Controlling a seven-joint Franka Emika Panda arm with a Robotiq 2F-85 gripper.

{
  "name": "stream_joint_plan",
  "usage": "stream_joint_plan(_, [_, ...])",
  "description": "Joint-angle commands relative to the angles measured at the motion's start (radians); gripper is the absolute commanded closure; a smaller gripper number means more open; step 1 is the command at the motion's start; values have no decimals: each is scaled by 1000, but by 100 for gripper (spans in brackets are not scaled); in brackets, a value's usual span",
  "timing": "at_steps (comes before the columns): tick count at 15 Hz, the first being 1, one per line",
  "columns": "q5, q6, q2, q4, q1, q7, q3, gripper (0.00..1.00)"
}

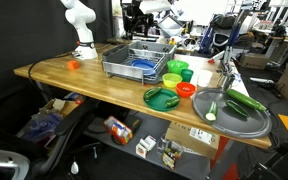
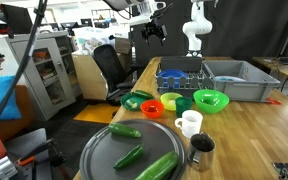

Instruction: Pick up the blue plate from the dish rack and put it on the table.

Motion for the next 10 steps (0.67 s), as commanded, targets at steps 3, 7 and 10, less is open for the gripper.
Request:
stream_joint_plan(3, [5,-68,227,304,20,37,-25,0])
stream_joint_plan(7, [39,-88,309,395,42,53,-55,0])
stream_joint_plan(10, [56,-97,368,467,46,67,-68,0])
